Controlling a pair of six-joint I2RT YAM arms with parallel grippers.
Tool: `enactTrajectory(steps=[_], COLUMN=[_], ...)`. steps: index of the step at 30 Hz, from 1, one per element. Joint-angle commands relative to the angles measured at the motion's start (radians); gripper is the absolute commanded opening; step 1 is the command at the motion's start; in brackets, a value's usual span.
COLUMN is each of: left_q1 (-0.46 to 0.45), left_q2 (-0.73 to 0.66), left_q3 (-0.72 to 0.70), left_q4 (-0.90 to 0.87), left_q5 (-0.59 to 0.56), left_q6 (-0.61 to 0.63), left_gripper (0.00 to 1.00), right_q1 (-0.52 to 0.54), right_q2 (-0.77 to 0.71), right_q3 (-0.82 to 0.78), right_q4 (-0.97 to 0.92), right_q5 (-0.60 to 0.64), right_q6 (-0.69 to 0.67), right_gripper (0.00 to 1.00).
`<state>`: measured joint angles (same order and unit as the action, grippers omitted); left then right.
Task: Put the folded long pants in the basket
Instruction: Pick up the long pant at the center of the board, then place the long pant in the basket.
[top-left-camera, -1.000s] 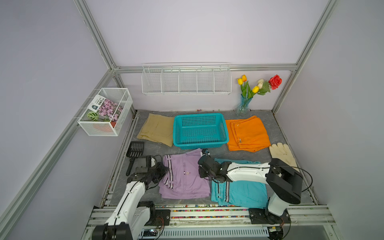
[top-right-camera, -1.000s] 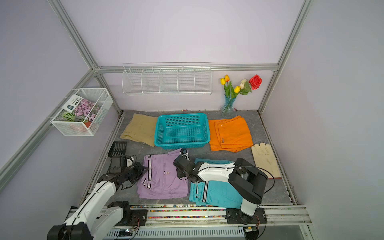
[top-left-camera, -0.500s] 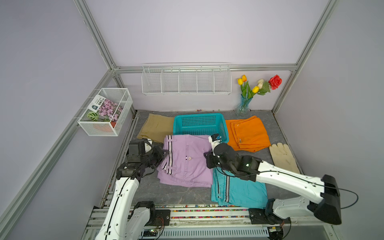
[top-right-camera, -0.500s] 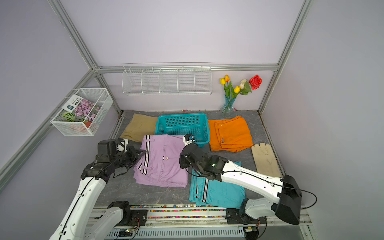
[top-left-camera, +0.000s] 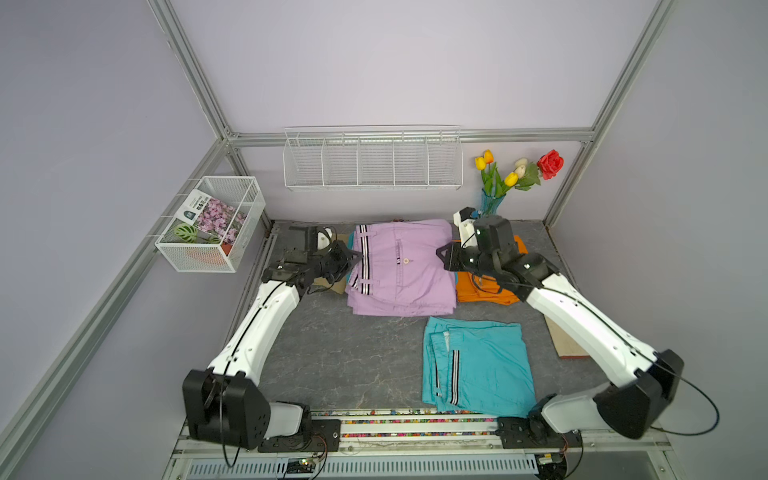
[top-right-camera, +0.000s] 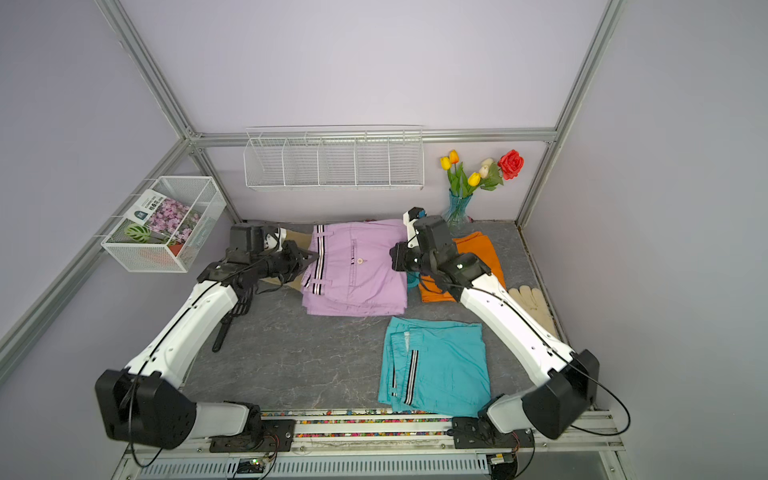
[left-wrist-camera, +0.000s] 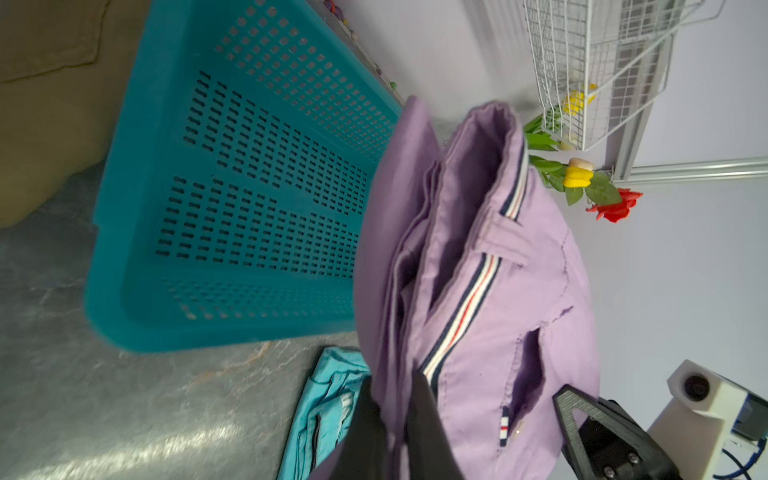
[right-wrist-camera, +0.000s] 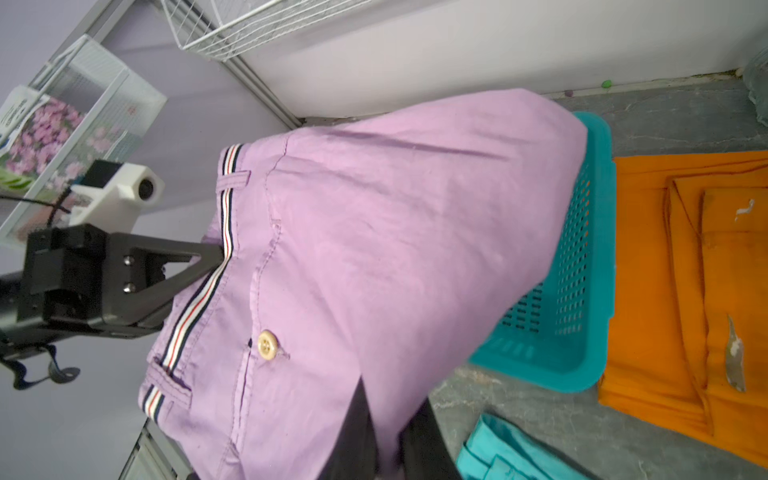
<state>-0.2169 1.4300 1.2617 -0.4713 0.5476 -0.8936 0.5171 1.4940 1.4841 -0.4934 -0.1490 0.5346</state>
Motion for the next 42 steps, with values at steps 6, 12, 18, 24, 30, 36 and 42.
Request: enactTrajectory(steps=[6, 12, 18, 24, 30, 36, 42], left_q1=[0.012, 0.025, 0.024, -0.005, -0.013, -0.013, -0.018], left_q2=[0.411, 0.697, 0.693, 0.528, 0.456, 0.471, 0.512], left_q3=[0.350, 0.529, 0.487, 0.374, 0.386, 0.318, 0.258], left_q4=[0.028, -0.019, 0.027, 0.026, -0.039, -0.054, -0.051], left_q5=[-0.076, -0.080, -0.072, -0.120, -0.130, -0.121, -0.157], left_q6=[-0.002, 0.044, 0.016, 0.002, 0.015, -0.007, -0.011], left_gripper=[0.00, 0.00, 0.00, 0.00, 0.00, 0.00, 0.00], right_q1=[-0.167, -0.189, -0.192, -0.192, -0.190, -0.175, -0.164], right_q2=[0.447, 0.682, 0.730, 0.693, 0.572, 0.520, 0.606], right_q3=[0.358, 0.533, 0.525, 0.507, 0.473, 0.358, 0.275], right_q4=[-0.022, -0.104, -0.137, -0.180, -0.194, -0.202, -0.158], right_q5=[-0.215, -0.204, -0.126, -0.119, -0.122, -0.086, -0.077], right_q6=[-0.079, -0.117, -0.140, -0.147, -0.134, -0.119, -0.110], right_gripper=[0.00, 0.00, 0.00, 0.00, 0.00, 0.00, 0.00])
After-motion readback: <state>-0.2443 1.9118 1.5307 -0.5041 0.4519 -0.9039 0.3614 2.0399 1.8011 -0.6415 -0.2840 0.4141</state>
